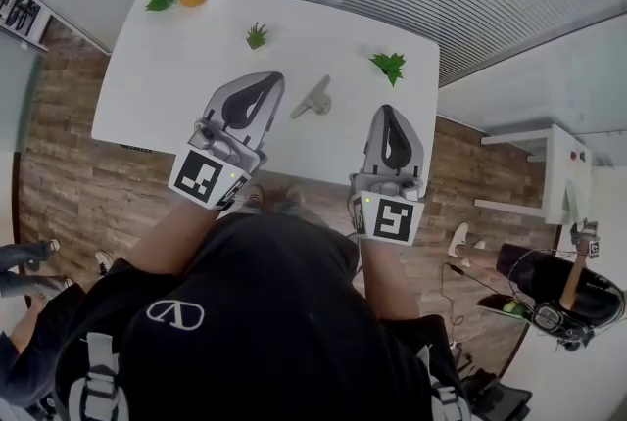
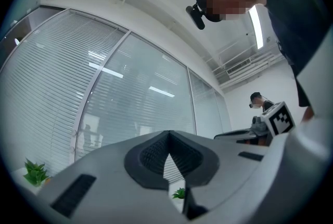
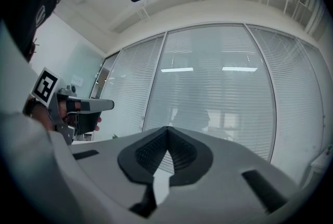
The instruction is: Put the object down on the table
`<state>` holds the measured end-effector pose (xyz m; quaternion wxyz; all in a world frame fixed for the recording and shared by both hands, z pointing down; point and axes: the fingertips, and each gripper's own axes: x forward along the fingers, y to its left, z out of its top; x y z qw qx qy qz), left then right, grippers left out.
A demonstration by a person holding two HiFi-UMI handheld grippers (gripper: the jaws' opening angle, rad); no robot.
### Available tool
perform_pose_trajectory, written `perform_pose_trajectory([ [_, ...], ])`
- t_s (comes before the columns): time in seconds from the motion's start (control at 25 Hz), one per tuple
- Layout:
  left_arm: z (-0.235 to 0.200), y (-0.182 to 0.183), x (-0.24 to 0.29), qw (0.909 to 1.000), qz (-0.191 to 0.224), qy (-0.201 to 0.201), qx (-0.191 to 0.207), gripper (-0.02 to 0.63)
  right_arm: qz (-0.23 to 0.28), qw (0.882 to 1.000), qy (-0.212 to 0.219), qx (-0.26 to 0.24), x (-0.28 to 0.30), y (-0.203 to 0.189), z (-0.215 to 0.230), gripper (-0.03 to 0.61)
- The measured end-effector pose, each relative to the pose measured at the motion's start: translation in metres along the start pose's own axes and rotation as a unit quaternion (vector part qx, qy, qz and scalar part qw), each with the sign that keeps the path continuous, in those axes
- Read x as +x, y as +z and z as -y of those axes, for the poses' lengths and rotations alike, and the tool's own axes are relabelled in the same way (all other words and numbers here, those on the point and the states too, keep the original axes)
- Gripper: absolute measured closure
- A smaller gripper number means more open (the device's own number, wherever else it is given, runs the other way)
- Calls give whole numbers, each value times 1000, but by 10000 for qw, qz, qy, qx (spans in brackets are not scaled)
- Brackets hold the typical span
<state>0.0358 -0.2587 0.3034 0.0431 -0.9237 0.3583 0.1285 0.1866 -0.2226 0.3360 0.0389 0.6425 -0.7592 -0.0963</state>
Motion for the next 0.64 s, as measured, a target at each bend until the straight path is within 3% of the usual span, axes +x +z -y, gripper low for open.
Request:
perform_pose_trajectory([
  [0.64,-2,1,2,10000,15,-51,29,609,96,9999,-47,-101,5,3,-5,574],
])
